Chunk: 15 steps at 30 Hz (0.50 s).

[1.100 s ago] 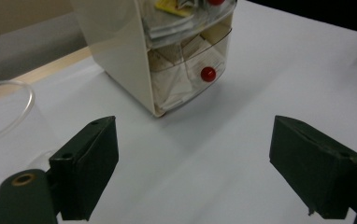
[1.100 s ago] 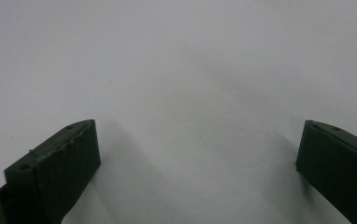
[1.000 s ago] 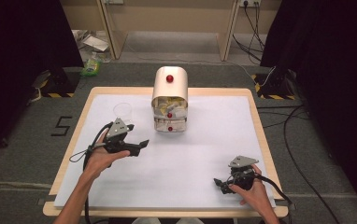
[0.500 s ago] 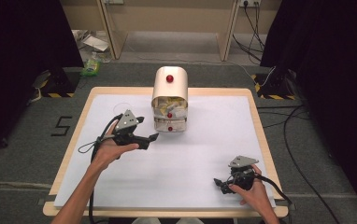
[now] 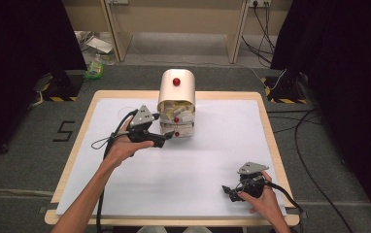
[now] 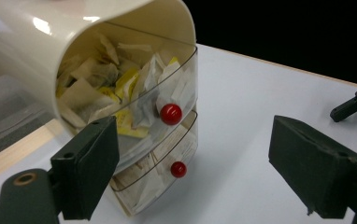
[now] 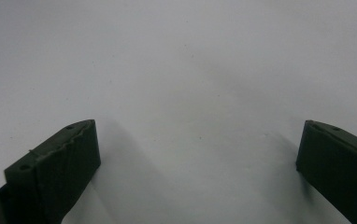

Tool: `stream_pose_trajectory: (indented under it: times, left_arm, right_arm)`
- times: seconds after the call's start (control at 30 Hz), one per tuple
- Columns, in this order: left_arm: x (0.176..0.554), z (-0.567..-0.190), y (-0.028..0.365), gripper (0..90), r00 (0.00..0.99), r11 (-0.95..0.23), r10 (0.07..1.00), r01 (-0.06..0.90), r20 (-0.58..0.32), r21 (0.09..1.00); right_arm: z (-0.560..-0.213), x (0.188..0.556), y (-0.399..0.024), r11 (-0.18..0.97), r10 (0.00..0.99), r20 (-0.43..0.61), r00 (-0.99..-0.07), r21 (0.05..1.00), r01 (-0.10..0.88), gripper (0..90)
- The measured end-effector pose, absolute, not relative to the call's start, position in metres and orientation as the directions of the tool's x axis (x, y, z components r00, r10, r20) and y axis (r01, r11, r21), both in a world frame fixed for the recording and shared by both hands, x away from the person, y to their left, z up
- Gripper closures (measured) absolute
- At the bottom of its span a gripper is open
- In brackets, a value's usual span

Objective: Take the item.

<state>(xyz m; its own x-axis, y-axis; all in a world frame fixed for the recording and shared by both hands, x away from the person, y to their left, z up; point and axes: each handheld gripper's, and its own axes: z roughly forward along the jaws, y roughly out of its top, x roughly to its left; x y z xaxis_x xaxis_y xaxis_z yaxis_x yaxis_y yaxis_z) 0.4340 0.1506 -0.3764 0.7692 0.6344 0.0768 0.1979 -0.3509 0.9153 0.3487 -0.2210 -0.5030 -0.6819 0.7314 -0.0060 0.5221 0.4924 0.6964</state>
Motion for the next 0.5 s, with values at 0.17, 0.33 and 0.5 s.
stream_pose_trajectory:
  times: [0.17, 0.33, 0.5]
  left_arm:
    - [0.441, -0.375, 0.141, 16.1, 0.777, -0.363, 0.625, 0.197, 0.081, 0.911]
    - [0.448, -0.373, 0.133, 16.4, 0.773, -0.365, 0.628, 0.191, 0.090, 0.911]
    - [0.453, -0.371, 0.131, 16.4, 0.768, -0.368, 0.633, 0.187, 0.098, 0.911]
  right_arm:
    - [-0.503, 0.349, -0.221, 0.494, 0.731, -0.007, -0.682, 0.695, 0.522, 0.2]
    - [-0.503, 0.349, -0.221, 0.495, 0.731, -0.008, -0.683, 0.695, 0.521, 0.2]
    - [-0.503, 0.349, -0.221, 0.495, 0.731, -0.009, -0.683, 0.695, 0.521, 0.2]
